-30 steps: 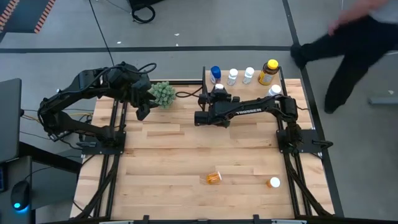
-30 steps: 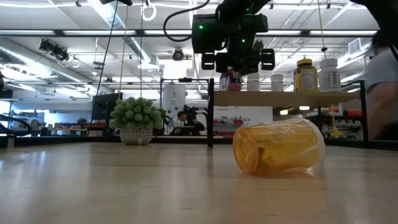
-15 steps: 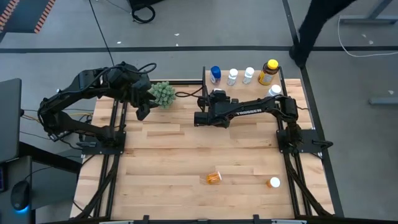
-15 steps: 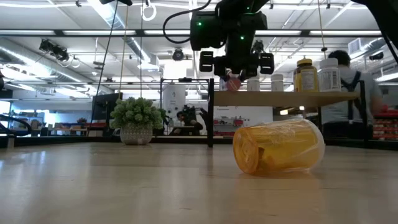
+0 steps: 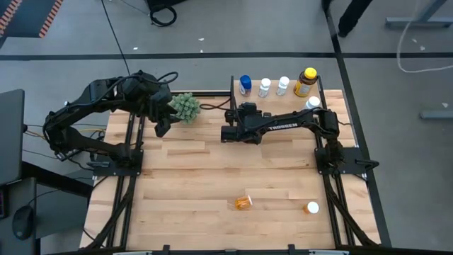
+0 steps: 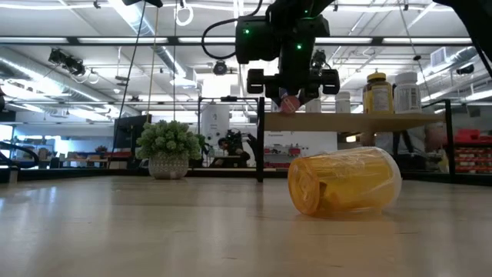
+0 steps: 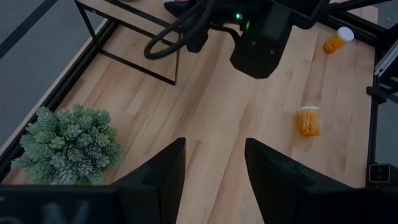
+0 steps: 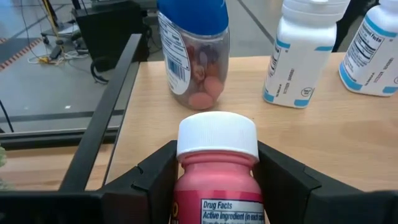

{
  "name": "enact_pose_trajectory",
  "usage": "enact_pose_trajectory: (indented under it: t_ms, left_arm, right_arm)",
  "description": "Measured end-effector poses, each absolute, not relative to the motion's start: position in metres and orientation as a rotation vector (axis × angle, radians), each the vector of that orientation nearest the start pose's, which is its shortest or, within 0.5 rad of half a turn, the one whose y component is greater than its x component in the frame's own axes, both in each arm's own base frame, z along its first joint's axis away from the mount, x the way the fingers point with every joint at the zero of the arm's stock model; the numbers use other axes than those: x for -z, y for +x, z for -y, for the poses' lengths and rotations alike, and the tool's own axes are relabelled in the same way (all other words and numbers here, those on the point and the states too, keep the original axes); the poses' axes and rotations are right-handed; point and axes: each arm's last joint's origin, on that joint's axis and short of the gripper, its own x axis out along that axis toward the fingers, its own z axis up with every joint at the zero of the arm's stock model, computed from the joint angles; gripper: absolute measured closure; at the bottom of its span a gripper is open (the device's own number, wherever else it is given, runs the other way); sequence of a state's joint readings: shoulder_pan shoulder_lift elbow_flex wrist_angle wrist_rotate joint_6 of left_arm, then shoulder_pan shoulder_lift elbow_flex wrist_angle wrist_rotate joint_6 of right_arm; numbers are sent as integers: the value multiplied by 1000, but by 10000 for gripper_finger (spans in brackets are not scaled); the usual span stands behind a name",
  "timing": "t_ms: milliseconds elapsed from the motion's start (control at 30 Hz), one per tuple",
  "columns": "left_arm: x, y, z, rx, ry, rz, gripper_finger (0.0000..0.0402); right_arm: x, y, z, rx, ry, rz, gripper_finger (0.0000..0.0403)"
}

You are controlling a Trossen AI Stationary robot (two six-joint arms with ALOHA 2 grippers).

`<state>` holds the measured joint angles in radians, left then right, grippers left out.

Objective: Pick and place medicine bottles onto shelf by color
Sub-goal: Put the pink medicine bottle on the shelf

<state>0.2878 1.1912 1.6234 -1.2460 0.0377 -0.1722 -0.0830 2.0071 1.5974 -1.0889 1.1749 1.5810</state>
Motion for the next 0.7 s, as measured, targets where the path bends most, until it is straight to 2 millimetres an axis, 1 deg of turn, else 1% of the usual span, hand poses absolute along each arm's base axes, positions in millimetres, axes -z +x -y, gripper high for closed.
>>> enact_pose_trajectory:
  t_ms: [133,233,367,467,567,700]
  left_arm:
    - [-435,178,-52,-305,-295,-786,228]
    - [-435,178,-52,-305,-294,-786,228]
    - [-435,178,-52,-305,-294,-786,229]
    - [-435,178,-52,-305,-295,-786,228]
    - [-435,178,-52,-306,-298,-785,226]
    - [-435,179,-52,-308,-301,-784,224]
  right_arm:
    - [-221,383,60,1615,414,-251,197]
    - [-219,383,60,1609,453,-274,176]
    - [-220,383,60,1606,453,-287,144]
    - [-229,386,59,1596,442,-298,131]
    - [-241,389,61,1576,408,-329,126]
    - [-265,392,61,1553,382,-377,125]
